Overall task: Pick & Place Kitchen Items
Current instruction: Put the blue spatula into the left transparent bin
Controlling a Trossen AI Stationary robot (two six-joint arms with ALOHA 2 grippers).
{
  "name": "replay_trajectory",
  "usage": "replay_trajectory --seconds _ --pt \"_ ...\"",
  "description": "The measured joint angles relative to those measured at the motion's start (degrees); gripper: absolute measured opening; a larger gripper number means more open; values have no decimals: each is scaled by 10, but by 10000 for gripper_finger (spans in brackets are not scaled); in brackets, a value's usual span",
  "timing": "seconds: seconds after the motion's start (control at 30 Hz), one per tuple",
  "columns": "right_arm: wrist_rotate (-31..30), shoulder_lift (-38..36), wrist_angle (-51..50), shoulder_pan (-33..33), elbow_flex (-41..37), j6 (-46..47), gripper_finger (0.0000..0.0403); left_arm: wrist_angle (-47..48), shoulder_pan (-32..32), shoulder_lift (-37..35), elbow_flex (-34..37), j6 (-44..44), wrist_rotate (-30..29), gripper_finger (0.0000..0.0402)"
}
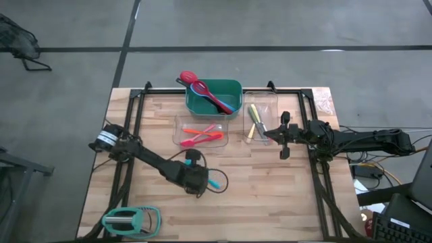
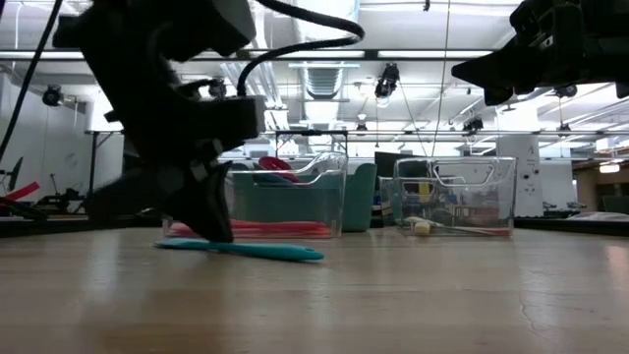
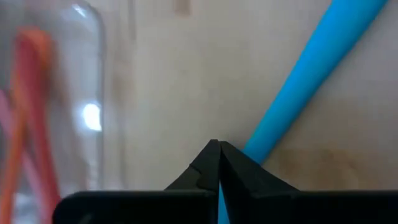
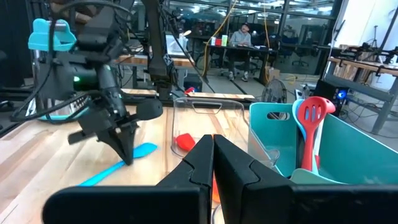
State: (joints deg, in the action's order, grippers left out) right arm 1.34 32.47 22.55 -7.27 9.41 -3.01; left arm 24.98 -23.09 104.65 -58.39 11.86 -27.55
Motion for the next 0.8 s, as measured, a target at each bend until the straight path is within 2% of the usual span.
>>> replay_trajectory --seconds 0.13,0.37,0.5,0.63,0.8 --pt "0 0 0 0 0 0 8 78 -3 -4 -46 59 67 9" --pt "0 0 0 0 0 0 8 94 -16 -7 -93 37 80 10" --pt "0 0 0 0 0 0 8 120 -19 -24 -97 55 106 30" --pt "0 0 0 0 0 0 8 162 -24 -46 -82 66 106 54" --pt "0 -1 0 0 0 0 8 202 -25 -77 -51 89 112 108"
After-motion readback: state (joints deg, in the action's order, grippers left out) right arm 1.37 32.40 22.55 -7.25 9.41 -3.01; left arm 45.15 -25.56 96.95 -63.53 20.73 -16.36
